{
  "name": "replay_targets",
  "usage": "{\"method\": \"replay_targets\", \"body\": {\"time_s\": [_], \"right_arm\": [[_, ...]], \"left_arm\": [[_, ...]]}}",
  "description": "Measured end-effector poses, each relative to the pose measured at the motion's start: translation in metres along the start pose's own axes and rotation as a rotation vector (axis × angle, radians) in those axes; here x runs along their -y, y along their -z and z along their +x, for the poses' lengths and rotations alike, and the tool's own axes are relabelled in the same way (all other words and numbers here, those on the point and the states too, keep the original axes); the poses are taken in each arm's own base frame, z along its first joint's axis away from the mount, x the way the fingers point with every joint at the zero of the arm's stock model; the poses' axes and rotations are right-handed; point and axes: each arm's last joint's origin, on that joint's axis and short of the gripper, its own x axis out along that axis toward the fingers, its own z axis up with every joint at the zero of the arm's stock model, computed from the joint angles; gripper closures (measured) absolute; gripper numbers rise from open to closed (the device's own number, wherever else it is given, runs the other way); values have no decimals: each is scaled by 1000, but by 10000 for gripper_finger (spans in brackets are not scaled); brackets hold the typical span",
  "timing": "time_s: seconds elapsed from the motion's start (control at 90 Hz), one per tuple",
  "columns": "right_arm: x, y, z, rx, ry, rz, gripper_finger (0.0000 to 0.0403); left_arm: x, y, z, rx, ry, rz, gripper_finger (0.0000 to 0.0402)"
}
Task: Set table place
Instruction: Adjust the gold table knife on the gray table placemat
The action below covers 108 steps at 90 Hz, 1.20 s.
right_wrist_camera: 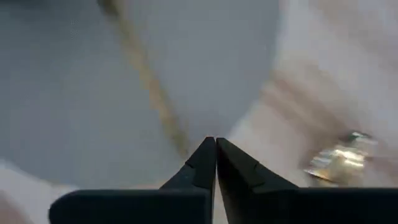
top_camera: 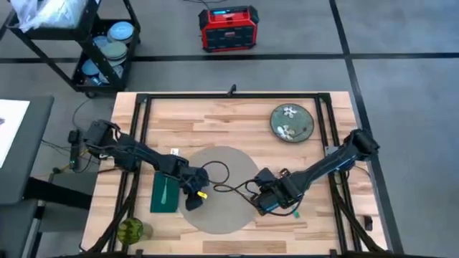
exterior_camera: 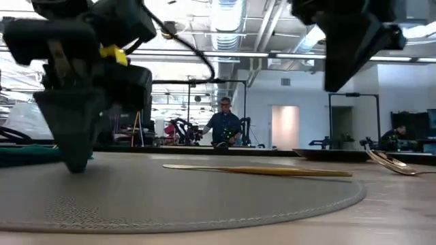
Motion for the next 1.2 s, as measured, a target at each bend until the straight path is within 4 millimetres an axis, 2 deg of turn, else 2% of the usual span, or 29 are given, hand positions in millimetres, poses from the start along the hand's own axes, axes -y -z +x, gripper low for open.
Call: {"method": "replay_targets", "body": {"time_s": [0.111,0.244,0.456,0.644,0.8,0.933,1.1,1.2], "right_arm": [[-5,-1,11,4,-15,0,403],[-4,-4,12,17,-8,-12,403],[-5,-10,15,30,-31,-3,403],[0,-4,36,-47,-19,2,403],[-1,0,43,-50,-44,-11,400],[7,6,51,-75,-19,-24,370],[5,7,62,-75,-136,-23,313],[10,6,68,-105,-134,-7,292]], "left_arm": [[0,0,-4,-25,-73,37,401],[3,-2,-7,-37,-140,93,401],[3,-2,-7,-33,-145,102,401],[3,-3,-7,-23,-145,100,401],[3,-3,-7,-23,-144,99,401],[3,-3,-7,-24,-138,98,401],[4,-3,-6,-23,-131,95,401],[4,-3,-6,-20,-128,94,401]]}}
